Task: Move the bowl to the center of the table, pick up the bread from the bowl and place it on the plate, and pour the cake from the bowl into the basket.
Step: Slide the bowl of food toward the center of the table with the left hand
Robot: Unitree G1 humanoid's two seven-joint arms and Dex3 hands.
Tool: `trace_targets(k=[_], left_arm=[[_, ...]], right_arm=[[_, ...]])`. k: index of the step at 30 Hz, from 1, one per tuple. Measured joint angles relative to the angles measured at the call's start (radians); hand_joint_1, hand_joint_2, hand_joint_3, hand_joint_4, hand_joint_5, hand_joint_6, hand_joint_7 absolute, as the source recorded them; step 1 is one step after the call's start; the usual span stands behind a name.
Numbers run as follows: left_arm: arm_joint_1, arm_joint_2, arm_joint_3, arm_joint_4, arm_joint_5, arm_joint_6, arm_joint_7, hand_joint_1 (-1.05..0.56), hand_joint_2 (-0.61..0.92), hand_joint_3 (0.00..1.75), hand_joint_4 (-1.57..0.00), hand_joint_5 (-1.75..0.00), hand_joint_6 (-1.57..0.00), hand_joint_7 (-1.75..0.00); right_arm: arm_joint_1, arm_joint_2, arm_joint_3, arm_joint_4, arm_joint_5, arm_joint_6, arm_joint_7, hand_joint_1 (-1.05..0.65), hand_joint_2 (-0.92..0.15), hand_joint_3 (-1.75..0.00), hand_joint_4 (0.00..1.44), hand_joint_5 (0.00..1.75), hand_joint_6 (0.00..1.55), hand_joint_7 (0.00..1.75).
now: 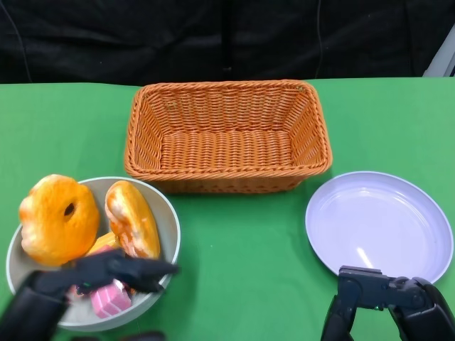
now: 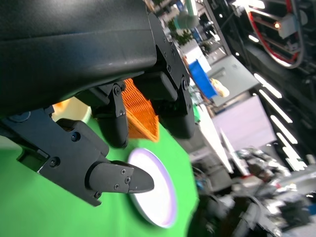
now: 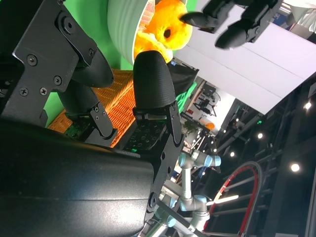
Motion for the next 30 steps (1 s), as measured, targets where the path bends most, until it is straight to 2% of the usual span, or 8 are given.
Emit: trace_targets(k=[3, 12, 13, 14, 17, 19, 26, 30], left_arm=[[-0.011, 0.006, 0.034, 0.000, 0.010, -0.001, 0.004, -0.40, 0.92, 0.14, -0.46, -0.68, -0.58, -0.17], [-0.011, 0.003, 0.038, 0.000, 0.021, -0.001, 0.004, -0.40, 0.92, 0.14, -0.46, -0.68, -0.58, -0.16], [-0.015, 0.003, 0.057, 0.012, 0.036, -0.012, 0.007, -0.53, 0.92, 0.20, -0.26, -0.58, -0.45, -0.10], [-0.029, 0.011, 0.106, 0.041, 0.055, -0.015, 0.023, -0.59, 0.92, 0.22, -0.18, -0.54, -0.40, -0.07], [-0.087, 0.059, 0.291, 0.141, 0.091, -0.008, 0.120, -0.64, 0.92, 0.27, -0.06, -0.49, -0.30, -0.02], [-0.108, 0.069, 0.335, 0.160, 0.096, -0.008, 0.149, -0.63, 0.92, 0.29, -0.02, -0.47, -0.25, 0.00], [-0.122, 0.067, 0.355, 0.235, 0.144, -0.001, 0.185, -0.70, 0.92, 0.37, 0.00, -0.37, -0.16, 0.00], [-0.124, 0.067, 0.357, 0.247, 0.162, 0.031, 0.200, -0.73, 0.92, 0.38, 0.00, -0.35, -0.16, -0.01]], right_arm=[[-0.001, 0.000, 0.001, 0.000, 0.000, 0.002, 0.000, 0.13, -0.07, -1.75, 1.01, 1.69, 0.96, 1.45], [-0.003, 0.000, 0.006, 0.000, 0.000, 0.010, 0.000, 0.14, -0.07, -1.75, 1.01, 1.69, 0.96, 1.45], [-0.003, 0.000, 0.006, 0.000, -0.001, 0.011, 0.000, 0.15, -0.07, -1.75, 1.01, 1.69, 0.96, 1.45], [-0.004, -0.001, 0.006, 0.000, 0.000, 0.011, 0.000, 0.15, -0.07, -1.75, 1.01, 1.69, 0.96, 1.45], [0.000, -0.002, 0.004, -0.001, 0.000, 0.012, 0.000, 0.16, -0.06, -1.75, 1.01, 1.69, 0.96, 1.45], [0.001, -0.002, 0.004, -0.001, 0.000, 0.012, -0.001, 0.16, -0.06, -1.75, 1.01, 1.69, 0.96, 1.45], [0.003, -0.003, 0.005, -0.001, -0.001, 0.014, -0.001, 0.16, -0.06, -1.75, 1.01, 1.68, 0.96, 1.45], [0.004, -0.003, 0.005, -0.002, 0.000, 0.015, -0.001, 0.17, -0.06, -1.75, 1.01, 1.68, 0.96, 1.44]])
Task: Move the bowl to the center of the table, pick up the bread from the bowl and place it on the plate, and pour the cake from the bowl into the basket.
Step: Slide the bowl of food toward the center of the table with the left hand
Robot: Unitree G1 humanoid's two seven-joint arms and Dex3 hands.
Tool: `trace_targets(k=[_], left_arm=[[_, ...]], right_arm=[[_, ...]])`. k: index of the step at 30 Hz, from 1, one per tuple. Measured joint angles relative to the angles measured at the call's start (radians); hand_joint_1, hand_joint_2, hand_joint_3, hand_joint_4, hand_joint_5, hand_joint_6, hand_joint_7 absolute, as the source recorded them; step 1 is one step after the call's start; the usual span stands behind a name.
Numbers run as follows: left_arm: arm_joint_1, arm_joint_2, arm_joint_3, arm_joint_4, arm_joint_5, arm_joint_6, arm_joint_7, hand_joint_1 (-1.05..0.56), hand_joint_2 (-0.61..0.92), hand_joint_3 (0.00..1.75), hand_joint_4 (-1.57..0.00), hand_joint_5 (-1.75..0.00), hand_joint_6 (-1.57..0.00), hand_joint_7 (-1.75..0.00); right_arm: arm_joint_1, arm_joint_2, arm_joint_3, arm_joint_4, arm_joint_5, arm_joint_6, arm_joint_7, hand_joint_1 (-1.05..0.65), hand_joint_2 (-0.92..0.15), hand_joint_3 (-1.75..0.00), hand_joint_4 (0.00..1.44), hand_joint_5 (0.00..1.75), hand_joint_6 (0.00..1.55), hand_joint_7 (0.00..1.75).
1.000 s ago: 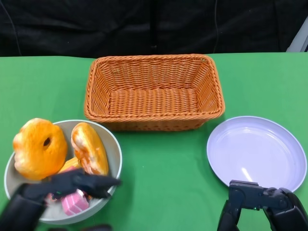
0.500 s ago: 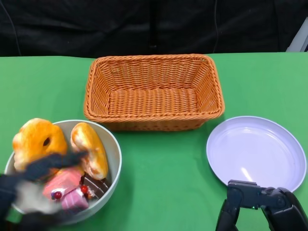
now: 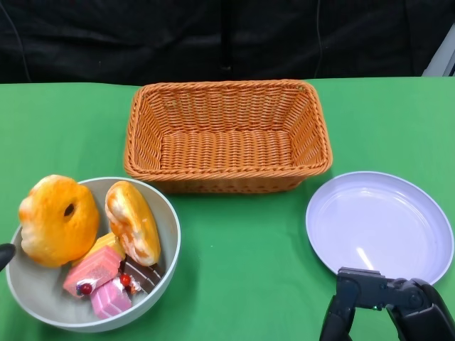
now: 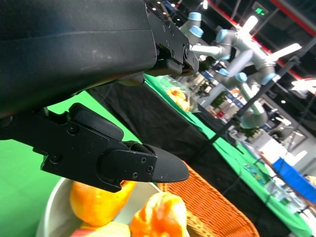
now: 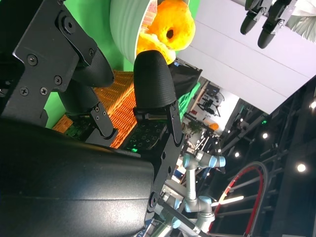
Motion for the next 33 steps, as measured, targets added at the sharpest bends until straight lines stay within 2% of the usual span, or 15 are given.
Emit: trace_targets(k=[5, 10, 11, 16, 18, 21, 25, 33], left_arm=[[0.005, 0.002, -0.002, -0.010, -0.013, 0.146, -0.003, -0.66, 0.92, 0.32, 0.00, -0.37, -0.18, -0.02], [0.003, 0.008, -0.025, -0.017, -0.073, 0.315, -0.061, -0.63, 0.92, 0.31, 0.00, -0.35, -0.18, -0.02], [-0.004, 0.009, -0.032, -0.019, -0.083, 0.346, -0.071, -0.56, 0.92, 0.33, -0.03, -0.36, -0.15, -0.01], [-0.058, 0.015, -0.074, -0.002, -0.106, 0.532, -0.103, -0.46, 0.92, 0.35, -0.06, -0.36, -0.14, -0.01], [-0.099, 0.026, -0.094, 0.023, -0.125, 0.634, -0.129, -0.52, 0.92, 0.40, -0.01, -0.27, -0.09, 0.00], [-0.153, 0.043, -0.120, 0.082, -0.175, 0.796, -0.183, -0.51, 0.92, 0.45, 0.00, -0.10, -0.06, 0.00], [-0.197, 0.056, -0.157, 0.135, -0.223, 0.912, -0.268, -0.52, 0.92, 0.51, -0.04, -0.08, -0.03, 0.00], [-0.253, 0.068, -0.176, 0.158, -0.331, 1.077, -0.360, -0.61, 0.92, 0.46, -0.01, -0.05, -0.01, 0.00]], right_arm=[[0.000, 0.000, 0.000, 0.000, 0.000, 0.000, -0.001, 0.17, -0.07, -1.75, 1.01, 1.68, 0.96, 1.44], [0.000, 0.000, 0.000, 0.000, 0.000, 0.000, -0.002, 0.17, -0.07, -1.75, 1.01, 1.68, 0.96, 1.44], [0.002, 0.000, 0.000, -0.001, 0.000, 0.001, -0.002, 0.17, -0.07, -1.75, 1.01, 1.68, 0.96, 1.44], [0.007, -0.001, -0.002, -0.009, 0.001, 0.009, -0.002, 0.17, -0.07, -1.75, 1.01, 1.68, 0.97, 1.44], [0.008, -0.002, -0.003, -0.009, 0.001, 0.009, -0.002, 0.17, -0.07, -1.75, 1.01, 1.68, 0.96, 1.44], [0.008, -0.002, -0.003, -0.010, 0.001, 0.009, -0.003, 0.15, -0.07, -1.75, 1.01, 1.68, 0.96, 1.44], [0.010, -0.003, -0.004, -0.012, 0.001, 0.009, -0.005, 0.14, -0.07, -1.75, 1.00, 1.68, 0.96, 1.44], [0.018, -0.006, -0.006, -0.018, 0.004, 0.009, -0.004, 0.11, -0.08, -1.75, 1.00, 1.69, 0.95, 1.45]])
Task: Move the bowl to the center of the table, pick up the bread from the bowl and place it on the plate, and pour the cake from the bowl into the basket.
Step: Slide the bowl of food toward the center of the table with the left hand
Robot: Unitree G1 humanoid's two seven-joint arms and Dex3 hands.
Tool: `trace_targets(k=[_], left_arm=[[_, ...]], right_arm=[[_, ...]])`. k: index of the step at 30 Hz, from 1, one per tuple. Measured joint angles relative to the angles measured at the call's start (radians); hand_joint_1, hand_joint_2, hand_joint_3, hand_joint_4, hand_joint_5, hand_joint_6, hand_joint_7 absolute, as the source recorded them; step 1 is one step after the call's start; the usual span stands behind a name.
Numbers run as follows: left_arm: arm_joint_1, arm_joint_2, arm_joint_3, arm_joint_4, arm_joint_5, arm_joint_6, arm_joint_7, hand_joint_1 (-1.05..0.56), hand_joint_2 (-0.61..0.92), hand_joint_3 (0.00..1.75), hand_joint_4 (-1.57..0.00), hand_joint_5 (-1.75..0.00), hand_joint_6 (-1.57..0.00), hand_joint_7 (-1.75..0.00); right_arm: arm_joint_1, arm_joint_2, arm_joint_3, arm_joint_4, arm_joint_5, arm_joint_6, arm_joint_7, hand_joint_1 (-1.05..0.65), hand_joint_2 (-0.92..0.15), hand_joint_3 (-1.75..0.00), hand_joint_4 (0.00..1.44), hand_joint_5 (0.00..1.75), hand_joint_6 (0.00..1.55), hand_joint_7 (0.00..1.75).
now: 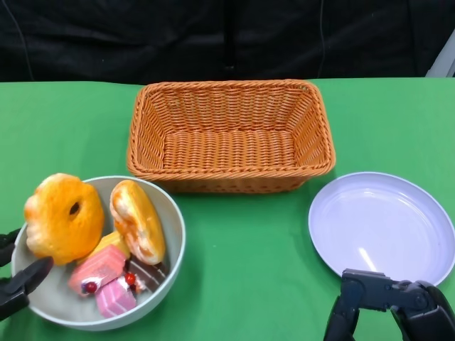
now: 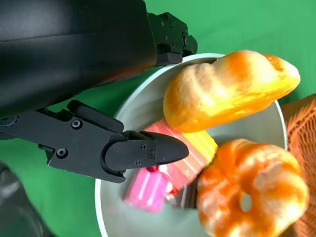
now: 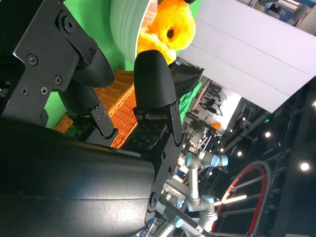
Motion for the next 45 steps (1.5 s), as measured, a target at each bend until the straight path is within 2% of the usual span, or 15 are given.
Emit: trace_targets(k=[6, 10, 13, 18, 20, 21, 22, 23, 24, 26, 28, 30, 35, 38, 45], left_arm=[[-0.057, -0.010, 0.001, -0.018, -0.128, 0.181, -0.021, -0.64, 0.92, 0.46, 0.00, 0.00, 0.00, 0.00], [-0.070, -0.021, -0.021, -0.044, -0.151, 0.221, -0.021, -0.65, 0.92, 0.48, -0.01, -0.01, 0.00, 0.00], [-0.074, -0.021, -0.060, -0.063, -0.155, 0.221, -0.030, -0.66, 0.92, 0.52, 0.00, 0.00, 0.00, 0.00], [-0.085, -0.021, -0.121, -0.084, -0.153, 0.220, -0.041, -0.68, 0.92, 0.52, -0.01, -0.01, 0.00, 0.00], [-0.085, -0.021, -0.139, -0.094, -0.153, 0.223, -0.042, -0.68, 0.92, 0.52, -0.01, -0.01, 0.00, 0.00], [-0.084, -0.021, -0.145, -0.098, -0.153, 0.224, -0.041, -0.70, 0.92, 0.49, -0.04, -0.02, -0.01, 0.00], [-0.084, -0.022, -0.149, -0.103, -0.152, 0.224, -0.041, -0.71, 0.92, 0.47, -0.04, -0.02, -0.01, -0.01], [-0.084, -0.022, -0.157, -0.110, -0.152, 0.224, -0.041, -0.71, 0.92, 0.46, -0.05, -0.03, -0.01, -0.01], [-0.084, -0.025, -0.164, -0.116, -0.151, 0.224, -0.041, -0.71, 0.92, 0.46, -0.07, -0.04, -0.02, -0.01], [-0.084, -0.034, -0.172, -0.124, -0.150, 0.224, -0.040, -0.71, 0.92, 0.45, -0.08, -0.05, -0.02, -0.01], [-0.083, -0.037, -0.186, -0.144, -0.145, 0.229, -0.029, -0.72, 0.92, 0.44, -0.12, -0.07, -0.04, -0.02], [-0.083, -0.041, -0.206, -0.175, -0.143, 0.240, -0.021, -0.72, 0.92, 0.44, -0.11, -0.06, -0.04, -0.01], [-0.083, -0.063, -0.260, -0.215, -0.133, 0.253, -0.012, -0.72, 0.92, 0.45, -0.09, -0.05, -0.03, -0.01], [-0.083, -0.078, -0.266, -0.226, -0.131, 0.260, -0.012, -0.67, 0.92, 0.45, -0.08, -0.05, -0.04, -0.01], [-0.083, -0.093, -0.309, -0.246, -0.127, 0.266, -0.013, -0.60, 0.92, 0.38, -0.06, -0.04, -0.04, -0.01]], right_arm=[[0.001, -0.001, 0.000, -0.002, 0.002, 0.000, 0.000, 0.10, -0.07, -1.75, 0.99, 1.69, 0.95, 1.45], [0.001, -0.001, -0.001, -0.003, 0.002, 0.000, 0.000, 0.09, -0.07, -1.75, 0.99, 1.68, 0.94, 1.45], [0.000, -0.001, -0.005, -0.016, 0.003, 0.003, 0.000, 0.04, -0.07, -1.72, 0.91, 1.57, 0.83, 1.30], [-0.015, -0.007, -0.025, -0.087, -0.012, 0.066, 0.015, -0.08, -0.25, -1.37, 0.60, 1.32, 0.53, 1.03], [-0.019, -0.010, -0.027, -0.113, -0.036, 0.119, 0.027, -0.09, -0.28, -1.31, 0.56, 1.29, 0.49, 1.00], [-0.021, -0.012, -0.028, -0.122, -0.049, 0.139, 0.032, -0.15, -0.38, -1.07, 0.40, 1.28, 0.36, 0.95], [-0.027, -0.016, -0.028, -0.128, -0.063, 0.156, 0.039, -0.18, -0.43, -0.96, 0.35, 1.28, 0.31, 0.94], [-0.035, -0.020, -0.027, -0.133, -0.075, 0.168, 0.045, -0.19, -0.46, -0.90, 0.31, 1.28, 0.28, 0.93], [-0.044, -0.023, -0.027, -0.141, -0.088, 0.181, 0.051, -0.24, -0.54, -0.74, 0.26, 1.28, 0.24, 0.91], [-0.059, -0.029, -0.027, -0.154, -0.105, 0.200, 0.059, -0.27, -0.60, -0.63, 0.22, 1.28, 0.22, 0.91], [-0.080, -0.036, -0.021, -0.179, -0.148, 0.254, 0.088, -0.40, -0.78, -0.26, 0.11, 1.22, 0.14, 0.84], [-0.112, -0.039, -0.006, -0.206, -0.195, 0.317, 0.124, -0.46, -0.85, -0.12, 0.05, 1.19, 0.09, 0.81], [-0.201, -0.034, 0.053, -0.234, -0.312, 0.452, 0.182, -0.51, -0.89, -0.05, 0.00, 1.14, 0.05, 0.77], [-0.248, -0.020, 0.087, -0.197, -0.384, 0.499, 0.177, -0.50, -0.91, -0.02, 0.03, 1.09, 0.09, 0.71], [-0.347, 0.012, 0.135, -0.043, -0.503, 0.538, 0.074, -0.53, -0.92, -0.01, 0.02, 0.97, 0.17, 0.54]])
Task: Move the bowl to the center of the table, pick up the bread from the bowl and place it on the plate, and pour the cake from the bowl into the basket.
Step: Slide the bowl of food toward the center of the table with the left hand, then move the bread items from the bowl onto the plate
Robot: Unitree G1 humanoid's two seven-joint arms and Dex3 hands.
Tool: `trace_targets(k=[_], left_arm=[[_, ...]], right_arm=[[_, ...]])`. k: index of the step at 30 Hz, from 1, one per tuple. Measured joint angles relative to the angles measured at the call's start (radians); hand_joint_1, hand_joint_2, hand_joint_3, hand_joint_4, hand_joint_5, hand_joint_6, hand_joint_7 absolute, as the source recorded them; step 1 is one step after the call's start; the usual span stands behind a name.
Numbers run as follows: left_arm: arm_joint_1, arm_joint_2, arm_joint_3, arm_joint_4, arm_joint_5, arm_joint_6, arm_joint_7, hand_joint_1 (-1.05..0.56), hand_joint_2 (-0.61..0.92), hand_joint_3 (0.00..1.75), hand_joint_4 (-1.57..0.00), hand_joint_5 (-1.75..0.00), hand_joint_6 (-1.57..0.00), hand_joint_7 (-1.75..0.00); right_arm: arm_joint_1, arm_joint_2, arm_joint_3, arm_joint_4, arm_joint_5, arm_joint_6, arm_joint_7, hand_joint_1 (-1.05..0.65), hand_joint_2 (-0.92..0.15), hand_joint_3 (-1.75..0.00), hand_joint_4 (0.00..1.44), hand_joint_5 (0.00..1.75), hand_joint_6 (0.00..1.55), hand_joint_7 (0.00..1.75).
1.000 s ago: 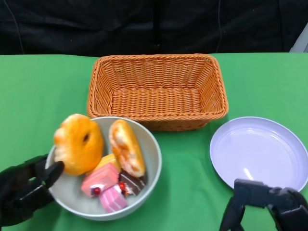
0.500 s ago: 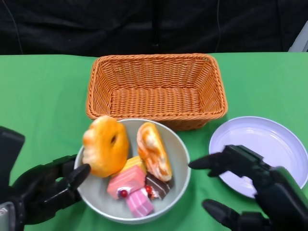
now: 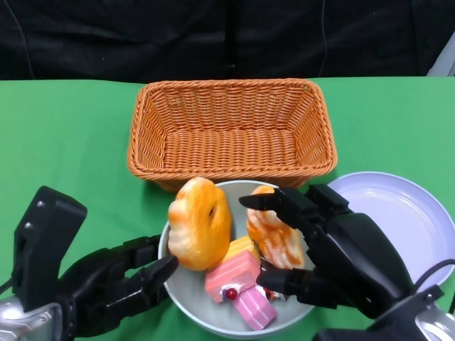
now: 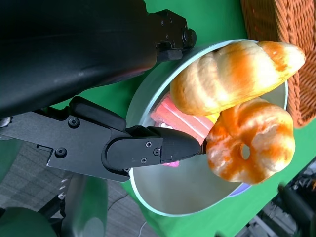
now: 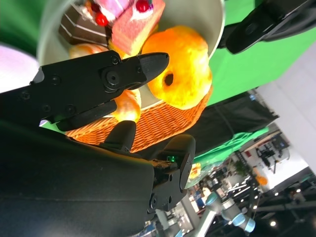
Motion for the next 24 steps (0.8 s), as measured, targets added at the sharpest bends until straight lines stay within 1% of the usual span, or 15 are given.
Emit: trace_targets(k=[3, 6, 13, 17, 19, 22, 23, 24], left_arm=[[0.000, -0.002, -0.009, -0.003, 0.000, 0.000, 0.000, -0.61, 0.92, 0.35, -0.06, -0.05, -0.05, -0.01], [0.001, -0.002, -0.015, -0.010, 0.002, 0.000, 0.000, -0.62, 0.92, 0.33, -0.06, -0.05, -0.06, -0.01], [0.014, -0.002, -0.032, -0.036, 0.026, -0.009, 0.006, -0.59, 0.92, 0.36, -0.12, -0.09, -0.09, -0.02], [0.018, -0.006, -0.039, -0.046, 0.043, -0.012, 0.020, -0.58, 0.92, 0.38, -0.16, -0.11, -0.12, -0.03], [0.019, -0.007, -0.041, -0.048, 0.044, -0.012, 0.022, -0.58, 0.92, 0.39, -0.17, -0.12, -0.14, -0.04], [0.019, -0.009, -0.042, -0.049, 0.044, -0.012, 0.025, -0.59, 0.92, 0.39, -0.18, -0.13, -0.15, -0.04], [0.019, -0.010, -0.043, -0.050, 0.044, -0.012, 0.027, -0.58, 0.92, 0.39, -0.19, -0.13, -0.15, -0.04], [0.019, -0.010, -0.046, -0.051, 0.049, -0.015, 0.028, -0.58, 0.92, 0.39, -0.22, -0.15, -0.17, -0.05]], right_arm=[[-0.033, 0.002, 0.006, 0.054, -0.042, 0.005, -0.058, -0.54, -0.92, -0.03, 0.01, 0.96, 0.18, 0.52], [-0.073, -0.008, 0.014, 0.130, -0.100, 0.009, -0.124, -0.55, -0.92, -0.06, 0.00, 0.94, 0.18, 0.50], [-0.152, -0.058, 0.044, 0.286, -0.236, 0.031, -0.222, -0.58, -0.92, -0.06, 0.00, 0.93, 0.20, 0.47], [-0.171, -0.084, 0.056, 0.329, -0.265, 0.045, -0.244, -0.60, -0.92, -0.07, 0.00, 0.93, 0.22, 0.43], [-0.182, -0.099, 0.062, 0.349, -0.270, 0.045, -0.248, -0.59, -0.92, -0.05, 0.03, 0.94, 0.26, 0.39], [-0.192, -0.111, 0.073, 0.362, -0.270, 0.045, -0.252, -0.59, -0.92, -0.04, 0.03, 0.93, 0.28, 0.38], [-0.195, -0.112, 0.075, 0.363, -0.270, 0.045, -0.253, -0.56, -0.91, -0.03, 0.10, 0.91, 0.32, 0.37], [-0.198, -0.114, 0.078, 0.368, -0.269, 0.044, -0.256, -0.50, -0.89, -0.02, 0.30, 0.75, 0.44, 0.29]])
